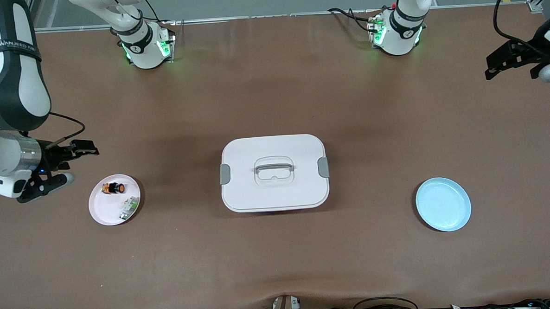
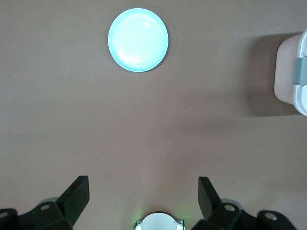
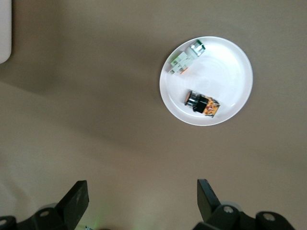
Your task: Transfer orange switch to right arm and place
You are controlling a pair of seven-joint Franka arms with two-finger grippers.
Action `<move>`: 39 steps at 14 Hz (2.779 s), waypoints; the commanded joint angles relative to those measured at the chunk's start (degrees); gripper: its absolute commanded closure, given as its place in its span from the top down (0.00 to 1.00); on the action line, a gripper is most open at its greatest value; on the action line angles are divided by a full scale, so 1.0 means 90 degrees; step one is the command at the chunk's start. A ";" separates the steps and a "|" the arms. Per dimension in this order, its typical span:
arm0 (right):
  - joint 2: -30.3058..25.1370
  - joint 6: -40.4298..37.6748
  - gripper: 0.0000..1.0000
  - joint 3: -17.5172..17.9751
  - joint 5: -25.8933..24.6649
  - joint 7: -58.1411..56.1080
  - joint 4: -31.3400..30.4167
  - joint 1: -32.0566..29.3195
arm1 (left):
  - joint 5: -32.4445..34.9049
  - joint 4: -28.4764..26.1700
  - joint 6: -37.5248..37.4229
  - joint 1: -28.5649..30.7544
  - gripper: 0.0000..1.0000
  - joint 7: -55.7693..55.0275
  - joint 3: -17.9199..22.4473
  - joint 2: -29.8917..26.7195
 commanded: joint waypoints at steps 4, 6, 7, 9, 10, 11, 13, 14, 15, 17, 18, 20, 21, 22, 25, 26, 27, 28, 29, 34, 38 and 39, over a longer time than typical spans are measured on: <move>-0.0004 -0.0154 1.00 -0.0029 -0.0136 0.0196 0.0495 -0.0198 | -0.0011 -0.0030 -0.0069 0.0000 1.00 -0.0066 -0.0035 -0.0104; -0.0024 -0.0154 1.00 -0.0029 -0.0097 0.0196 0.0574 -0.0364 | -0.0011 -0.0020 -0.0059 0.0009 1.00 -0.0076 -0.0035 -0.0114; -0.0024 -0.0144 1.00 -0.0039 -0.0038 0.0205 0.0622 -0.0423 | -0.0011 0.0009 -0.0059 0.0000 1.00 -0.0076 -0.0035 -0.0114; -0.0024 -0.0144 1.00 -0.0049 0.0312 0.0380 0.0876 -0.0734 | -0.0001 0.0029 -0.0059 0.0000 1.00 -0.0076 -0.0045 -0.0114; -0.0024 -0.0154 1.00 -0.0049 0.0498 0.0584 0.0954 -0.0871 | 0.0067 0.0029 -0.0049 -0.0020 1.00 -0.0067 -0.0045 -0.0104; -0.0024 -0.0154 1.00 -0.0049 0.0519 0.0683 0.1013 -0.0902 | 0.0087 0.0038 -0.0049 -0.0030 1.00 -0.0057 -0.0055 -0.0104; -0.0024 -0.0115 1.00 -0.0049 0.0451 0.0684 0.1082 -0.0902 | 0.0087 0.0039 -0.0059 -0.0020 1.00 -0.0066 -0.0171 -0.0104; -0.0024 -0.0067 1.00 -0.0049 0.0422 0.0703 0.1082 -0.0883 | 0.0087 0.0029 -0.0088 -0.0010 1.00 -0.0076 -0.0172 -0.0114; -0.0014 -0.0047 1.00 -0.0049 0.0392 0.0771 0.1111 -0.0883 | 0.0087 0.0029 -0.0088 0.0000 1.00 -0.0076 -0.0172 -0.0133; -0.0004 -0.0037 1.00 -0.0039 0.0324 0.1034 0.1238 -0.0854 | 0.0077 0.0029 -0.0088 0.0009 1.00 -0.0076 -0.0172 -0.0143; -0.0004 -0.0017 1.00 -0.0029 0.0266 0.1287 0.1248 -0.0815 | 0.0077 0.0029 -0.0088 0.0009 1.00 -0.0086 -0.0172 -0.0143; 0.0015 0.0109 1.00 -0.0029 -0.0007 0.1698 0.1238 -0.0542 | 0.0068 0.0029 -0.0078 0.0019 1.00 -0.0076 -0.0162 -0.0153; 0.0025 0.0110 1.00 -0.0019 -0.0095 0.1700 0.1238 -0.0425 | 0.0029 0.0029 -0.0078 0.0019 1.00 -0.0076 -0.0172 -0.0153; 0.0035 0.0119 1.00 -0.0019 -0.0096 0.1709 0.1238 -0.0366 | 0.0029 0.0009 -0.0078 0.0019 1.00 -0.0076 -0.0172 -0.0163; 0.0045 0.0100 1.00 -0.0029 -0.0038 0.1709 0.1238 -0.0385 | 0.0019 -0.0049 -0.0078 0.0019 1.00 -0.0076 -0.0172 -0.0221; 0.0025 0.0119 1.00 -0.0029 -0.0057 0.1709 0.1228 -0.0385 | 0.0028 -0.0049 -0.0078 0.0009 1.00 -0.0076 -0.0172 -0.0250; -0.0004 0.0129 1.00 -0.0029 -0.0077 0.1700 0.1209 -0.0385 | 0.0029 -0.0069 -0.0088 0.0009 1.00 -0.0076 -0.0172 -0.0289; -0.0033 0.0139 1.00 -0.0029 -0.0086 0.1700 0.1189 -0.0385 | 0.0038 -0.0137 -0.0088 0.0000 1.00 -0.0086 -0.0181 -0.0348; -0.0130 0.0178 1.00 -0.0039 -0.0077 0.1700 0.1151 -0.0394 | 0.0058 -0.0195 -0.0088 -0.0010 1.00 -0.0086 -0.0182 -0.0406; -0.1174 0.1221 1.00 -0.0049 -0.0086 0.1651 -0.0254 -0.0424 | 0.0068 -0.0400 -0.0088 -0.0010 1.00 -0.0086 -0.0279 -0.0553; -0.1653 0.1651 1.00 -0.0098 -0.0096 0.1631 -0.0714 -0.0404 | 0.0077 -0.0430 -0.0078 0.0009 1.00 -0.0086 -0.0328 -0.0602; -0.1751 0.1740 1.00 -0.0117 -0.0096 0.1631 -0.0841 -0.0394 | 0.0077 -0.0430 -0.0078 0.0009 1.00 -0.0076 -0.0328 -0.0602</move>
